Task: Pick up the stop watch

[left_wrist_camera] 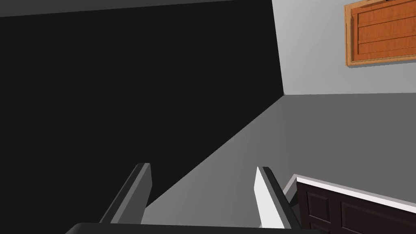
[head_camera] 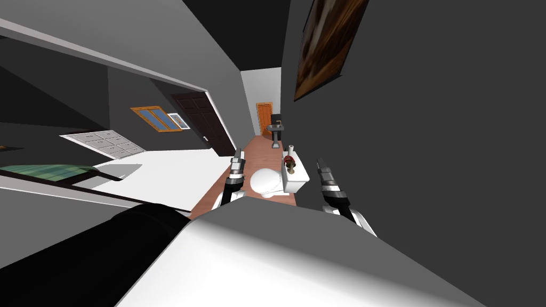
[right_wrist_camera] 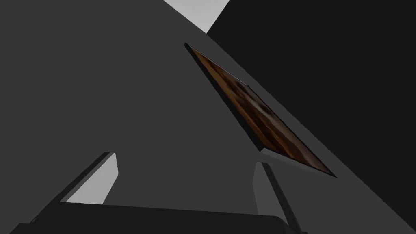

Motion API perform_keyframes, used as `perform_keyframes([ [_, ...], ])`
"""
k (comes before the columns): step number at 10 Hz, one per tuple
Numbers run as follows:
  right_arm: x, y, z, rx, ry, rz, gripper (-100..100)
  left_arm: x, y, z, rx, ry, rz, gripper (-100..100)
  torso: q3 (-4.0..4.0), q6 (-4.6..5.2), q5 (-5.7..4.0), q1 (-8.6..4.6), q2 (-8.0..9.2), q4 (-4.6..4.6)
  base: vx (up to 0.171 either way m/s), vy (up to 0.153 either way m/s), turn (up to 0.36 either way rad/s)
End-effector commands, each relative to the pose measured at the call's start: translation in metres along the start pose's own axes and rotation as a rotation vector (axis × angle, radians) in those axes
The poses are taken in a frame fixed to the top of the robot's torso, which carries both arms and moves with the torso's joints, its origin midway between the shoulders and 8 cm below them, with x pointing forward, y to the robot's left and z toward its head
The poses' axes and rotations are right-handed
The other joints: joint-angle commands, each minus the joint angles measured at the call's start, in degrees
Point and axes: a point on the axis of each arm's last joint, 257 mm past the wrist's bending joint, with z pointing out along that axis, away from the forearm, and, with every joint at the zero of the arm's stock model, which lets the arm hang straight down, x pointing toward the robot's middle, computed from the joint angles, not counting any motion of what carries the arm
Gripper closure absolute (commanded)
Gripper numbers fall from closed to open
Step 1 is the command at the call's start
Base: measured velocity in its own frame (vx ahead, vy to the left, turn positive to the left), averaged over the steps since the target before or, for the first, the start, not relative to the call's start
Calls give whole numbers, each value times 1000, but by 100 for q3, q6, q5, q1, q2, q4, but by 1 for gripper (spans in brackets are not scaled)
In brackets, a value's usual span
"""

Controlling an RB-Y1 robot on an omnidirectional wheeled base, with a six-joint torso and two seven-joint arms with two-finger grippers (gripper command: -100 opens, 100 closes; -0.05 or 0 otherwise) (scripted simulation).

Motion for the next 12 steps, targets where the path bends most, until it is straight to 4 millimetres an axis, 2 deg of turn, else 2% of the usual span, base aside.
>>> perform_keyframes([
  [1,6,-4,2,4,26,-89,-100,0,0,0,0,0,0,0,0,0,0,0,0,0,-3,29,1],
  [7,25,-21,7,15,108,-397,-100,0,0,0,0,0,0,0,0,0,1,2,-1,0,-5,41,1],
  [10,30,-26,8,16,129,-489,-100,0,0,0,0,0,0,0,1,0,-1,-2,1,0,-6,31,0],
  [12,37,-37,11,21,167,-629,-100,0,0,0,0,0,0,0,0,0,0,0,1,0,-5,50,1],
])
